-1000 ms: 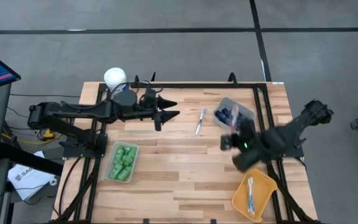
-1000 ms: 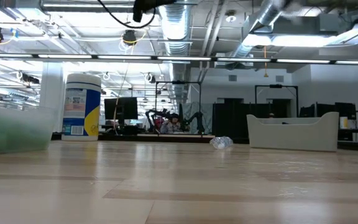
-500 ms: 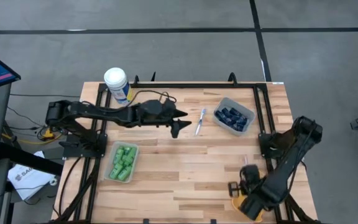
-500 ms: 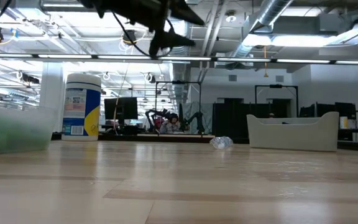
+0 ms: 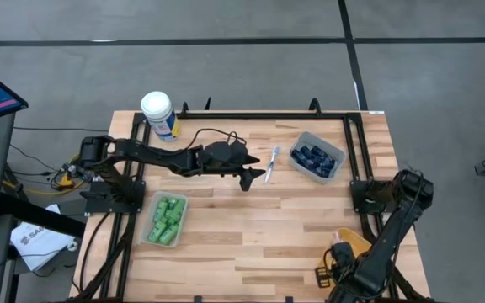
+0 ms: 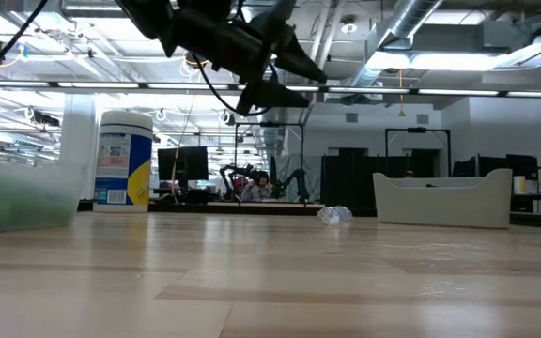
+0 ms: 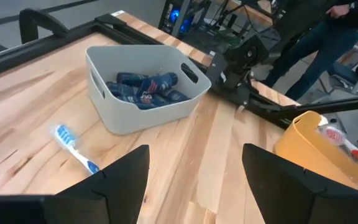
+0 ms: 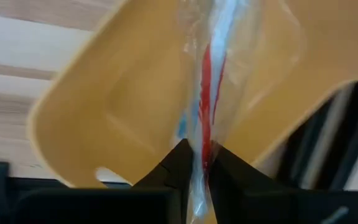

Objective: Pick & Place Travel size toiletries
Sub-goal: Put the orange toothbrush into the yellow bin, then put the dark blue toothbrush into the yellow bin

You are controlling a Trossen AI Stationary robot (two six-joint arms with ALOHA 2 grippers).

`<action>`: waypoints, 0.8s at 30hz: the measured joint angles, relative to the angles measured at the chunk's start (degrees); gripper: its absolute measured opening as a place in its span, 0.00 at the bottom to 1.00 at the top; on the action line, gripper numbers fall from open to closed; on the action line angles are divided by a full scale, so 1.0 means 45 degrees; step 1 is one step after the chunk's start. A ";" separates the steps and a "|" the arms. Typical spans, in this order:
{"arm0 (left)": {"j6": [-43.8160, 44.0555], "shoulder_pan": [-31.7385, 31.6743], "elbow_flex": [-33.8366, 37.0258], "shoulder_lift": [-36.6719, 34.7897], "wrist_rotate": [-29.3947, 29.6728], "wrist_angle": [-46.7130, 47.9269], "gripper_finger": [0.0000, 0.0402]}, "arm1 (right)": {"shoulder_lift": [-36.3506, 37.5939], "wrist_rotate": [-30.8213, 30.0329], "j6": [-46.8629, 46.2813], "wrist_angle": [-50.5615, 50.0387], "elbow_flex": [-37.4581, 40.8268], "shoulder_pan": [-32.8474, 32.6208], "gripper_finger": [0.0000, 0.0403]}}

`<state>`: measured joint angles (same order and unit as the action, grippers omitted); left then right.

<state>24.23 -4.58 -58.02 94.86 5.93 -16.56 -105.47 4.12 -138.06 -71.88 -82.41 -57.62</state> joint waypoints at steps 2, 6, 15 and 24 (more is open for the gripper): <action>0.0000 0.0000 -0.0004 0.0140 -0.0008 -0.0243 0.63 | 0.0041 0.0165 -0.0004 -0.0134 0.0000 -0.0125 0.10; -0.0273 0.0000 -0.0010 0.0149 0.0015 -0.0279 0.63 | 0.0034 0.0170 0.0000 -0.0179 0.0000 -0.0288 0.08; -0.1031 0.0000 -0.0010 0.0149 0.0923 -0.0265 0.63 | 0.0034 0.0170 0.0005 -0.0193 0.0000 -0.0361 0.26; -0.0861 0.0000 -0.0005 -0.0215 0.0795 0.0113 0.63 | 0.0801 -0.0424 0.1021 -0.0519 0.0000 0.0264 0.46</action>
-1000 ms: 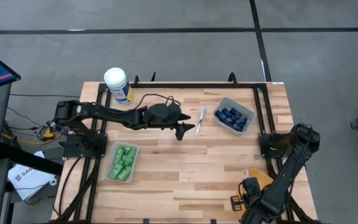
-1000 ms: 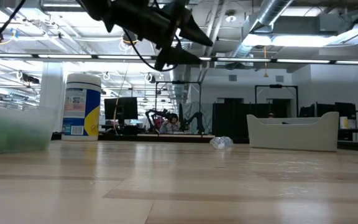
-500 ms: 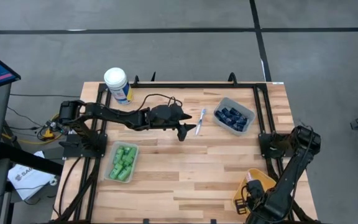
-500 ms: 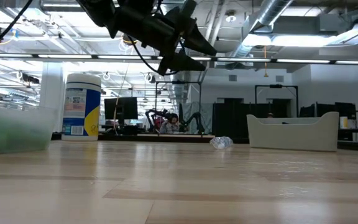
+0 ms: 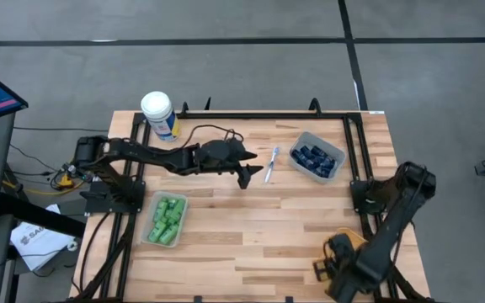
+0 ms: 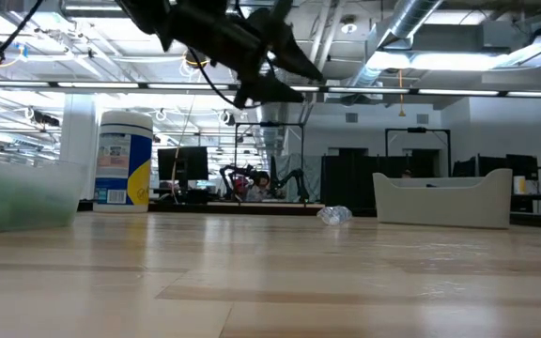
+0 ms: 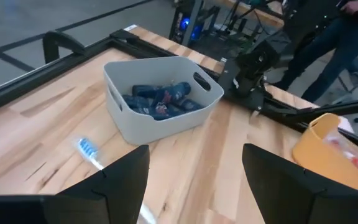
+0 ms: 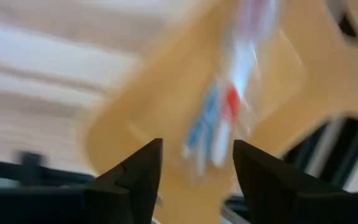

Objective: Pick & Place Travel size toiletries
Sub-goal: Put the dark blue toothbrush into the yellow bin

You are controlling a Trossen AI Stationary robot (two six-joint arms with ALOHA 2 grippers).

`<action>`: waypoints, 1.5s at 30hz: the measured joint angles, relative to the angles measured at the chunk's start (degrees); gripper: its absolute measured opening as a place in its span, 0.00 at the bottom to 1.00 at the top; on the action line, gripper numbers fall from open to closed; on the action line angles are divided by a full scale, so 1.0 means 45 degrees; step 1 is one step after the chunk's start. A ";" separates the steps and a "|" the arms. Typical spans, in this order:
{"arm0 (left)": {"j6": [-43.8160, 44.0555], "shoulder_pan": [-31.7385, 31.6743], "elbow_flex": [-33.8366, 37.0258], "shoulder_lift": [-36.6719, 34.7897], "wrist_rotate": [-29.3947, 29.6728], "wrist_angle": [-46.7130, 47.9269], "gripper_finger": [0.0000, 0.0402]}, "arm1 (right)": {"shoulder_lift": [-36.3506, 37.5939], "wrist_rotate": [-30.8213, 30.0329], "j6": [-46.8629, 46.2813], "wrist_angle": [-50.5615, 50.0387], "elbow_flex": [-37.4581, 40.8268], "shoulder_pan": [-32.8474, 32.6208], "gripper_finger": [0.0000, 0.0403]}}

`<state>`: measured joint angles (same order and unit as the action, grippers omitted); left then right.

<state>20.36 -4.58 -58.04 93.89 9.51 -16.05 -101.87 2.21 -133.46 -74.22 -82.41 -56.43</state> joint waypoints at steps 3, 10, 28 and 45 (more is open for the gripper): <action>0.0216 -0.0010 -0.0004 -0.0854 -0.0017 0.0705 0.63 | 0.0814 -0.0854 0.0794 -0.0354 0.0000 0.0774 0.48; -0.0521 -0.0121 -0.0005 -0.4181 0.0599 0.2857 0.63 | 0.2334 -0.2616 0.3884 -0.1068 -0.0005 0.3863 0.46; -0.0319 -0.0131 -0.0005 -0.9845 0.1665 0.6605 0.63 | -0.0488 -0.2849 1.1719 0.3503 0.0000 1.2180 0.58; -0.0203 0.0199 0.0019 -0.9880 0.1551 0.7576 0.63 | -0.3049 -0.2098 1.2771 0.5114 0.0000 1.4248 0.56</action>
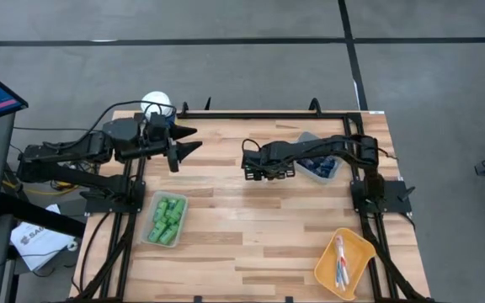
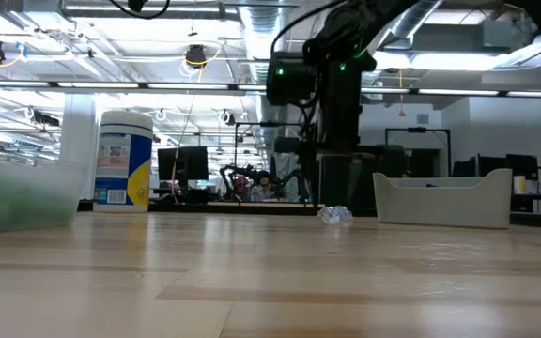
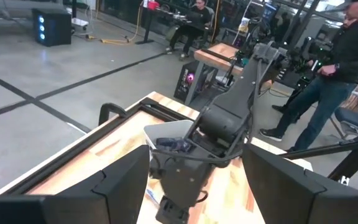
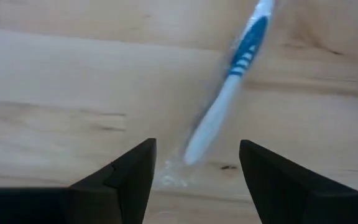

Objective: Pick & Place Travel size toiletries
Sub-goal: Put the dark blue toothbrush into the yellow bin

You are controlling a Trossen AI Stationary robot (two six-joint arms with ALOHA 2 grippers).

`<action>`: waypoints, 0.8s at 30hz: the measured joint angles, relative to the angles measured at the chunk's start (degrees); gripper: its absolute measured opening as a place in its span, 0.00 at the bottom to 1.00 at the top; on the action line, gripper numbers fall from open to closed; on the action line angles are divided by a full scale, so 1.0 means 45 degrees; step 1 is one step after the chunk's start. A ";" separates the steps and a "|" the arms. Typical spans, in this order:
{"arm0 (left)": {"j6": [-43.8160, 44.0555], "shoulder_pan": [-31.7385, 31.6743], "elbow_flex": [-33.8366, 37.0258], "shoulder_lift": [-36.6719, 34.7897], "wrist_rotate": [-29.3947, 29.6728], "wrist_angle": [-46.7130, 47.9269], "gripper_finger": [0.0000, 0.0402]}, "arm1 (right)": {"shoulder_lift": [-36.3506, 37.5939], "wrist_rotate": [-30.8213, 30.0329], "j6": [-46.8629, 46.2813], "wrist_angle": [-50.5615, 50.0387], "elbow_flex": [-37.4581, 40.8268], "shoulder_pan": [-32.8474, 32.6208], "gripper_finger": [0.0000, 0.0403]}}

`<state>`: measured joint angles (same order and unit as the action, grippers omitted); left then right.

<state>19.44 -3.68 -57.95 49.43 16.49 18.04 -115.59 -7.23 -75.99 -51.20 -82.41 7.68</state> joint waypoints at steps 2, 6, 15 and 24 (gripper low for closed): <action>-0.0007 0.0000 0.0000 0.0000 0.0000 0.0005 0.63 | -0.0036 0.0169 0.0026 -0.0035 0.0049 0.0173 0.55; -0.0020 0.0000 0.0000 0.0000 0.0000 0.0009 0.63 | -0.0402 0.0193 0.0027 0.0210 0.0058 0.0512 0.51; -0.0024 0.0000 -0.0005 0.0000 -0.0016 0.0056 0.63 | -0.1047 0.1343 0.0693 0.0650 -0.0034 0.0821 0.32; -0.0024 -0.0005 -0.0005 0.0000 -0.0029 0.0092 0.63 | -0.1223 0.1594 0.0987 0.0627 -0.0034 0.0763 0.10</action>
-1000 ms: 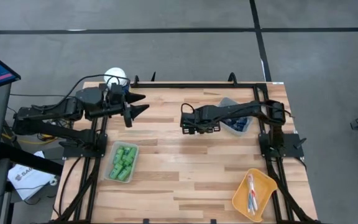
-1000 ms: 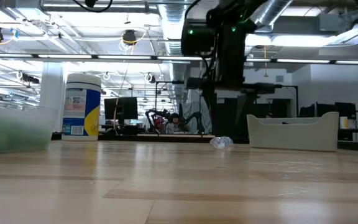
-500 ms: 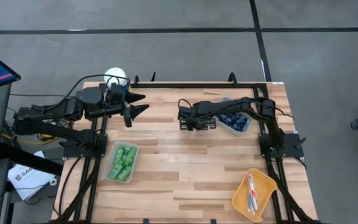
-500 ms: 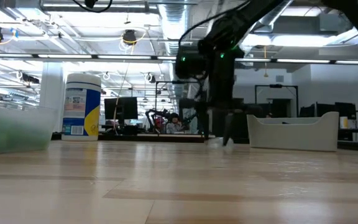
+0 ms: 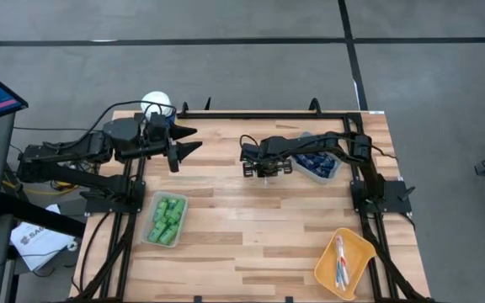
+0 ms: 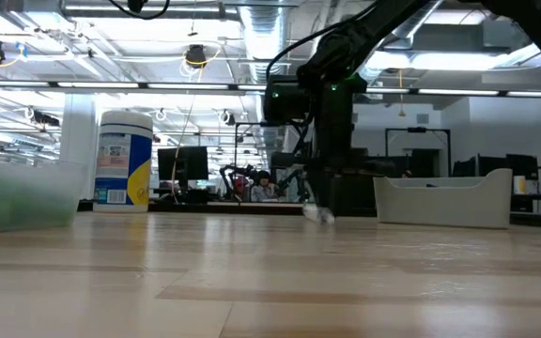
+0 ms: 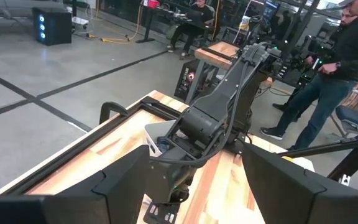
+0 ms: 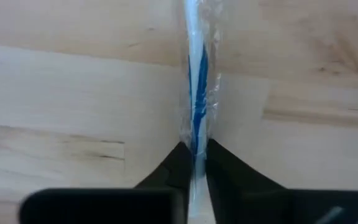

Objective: Pick & Place Travel size toiletries
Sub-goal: Put the dark blue toothbrush into the yellow bin

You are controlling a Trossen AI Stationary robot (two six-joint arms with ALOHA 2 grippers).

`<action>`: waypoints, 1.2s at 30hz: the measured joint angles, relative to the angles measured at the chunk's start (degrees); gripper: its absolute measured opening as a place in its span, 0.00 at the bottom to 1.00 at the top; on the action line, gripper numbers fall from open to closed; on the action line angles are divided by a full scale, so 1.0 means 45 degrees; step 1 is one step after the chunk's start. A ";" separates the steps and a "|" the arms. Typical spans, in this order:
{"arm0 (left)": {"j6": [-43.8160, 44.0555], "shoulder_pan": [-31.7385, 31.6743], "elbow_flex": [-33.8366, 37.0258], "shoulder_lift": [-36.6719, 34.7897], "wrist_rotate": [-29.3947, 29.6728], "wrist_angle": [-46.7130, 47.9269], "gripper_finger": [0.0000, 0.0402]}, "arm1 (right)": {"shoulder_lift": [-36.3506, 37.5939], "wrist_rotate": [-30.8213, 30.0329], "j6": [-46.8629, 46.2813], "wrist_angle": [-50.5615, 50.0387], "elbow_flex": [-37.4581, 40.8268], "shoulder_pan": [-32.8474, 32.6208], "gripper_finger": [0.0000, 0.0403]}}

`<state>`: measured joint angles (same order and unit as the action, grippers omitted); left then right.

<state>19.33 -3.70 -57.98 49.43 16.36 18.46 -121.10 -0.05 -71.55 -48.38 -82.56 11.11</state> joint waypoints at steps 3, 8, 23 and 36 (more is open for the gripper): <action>0.0000 0.0000 0.0000 0.0000 0.0005 0.0000 0.63 | 0.0140 0.0108 0.0458 0.0068 0.0011 -0.0030 0.03; 0.0000 0.0000 0.0000 -0.0069 0.0006 0.0014 0.63 | 0.0281 0.0576 0.1365 -0.0720 -0.0450 -0.0125 0.07; -0.0007 -0.0005 -0.0005 -0.1937 0.0394 0.0076 0.63 | 0.3845 -0.0925 0.0525 -0.4050 -0.1109 -0.3023 0.03; -0.0005 -0.0005 -0.0005 -0.1879 0.0617 0.0116 0.63 | 0.5993 -0.0328 -1.0410 -0.7503 0.0101 -1.0240 0.04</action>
<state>19.31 -3.73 -58.00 40.97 19.14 18.98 -94.13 -1.53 -118.40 -82.15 -82.11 -34.97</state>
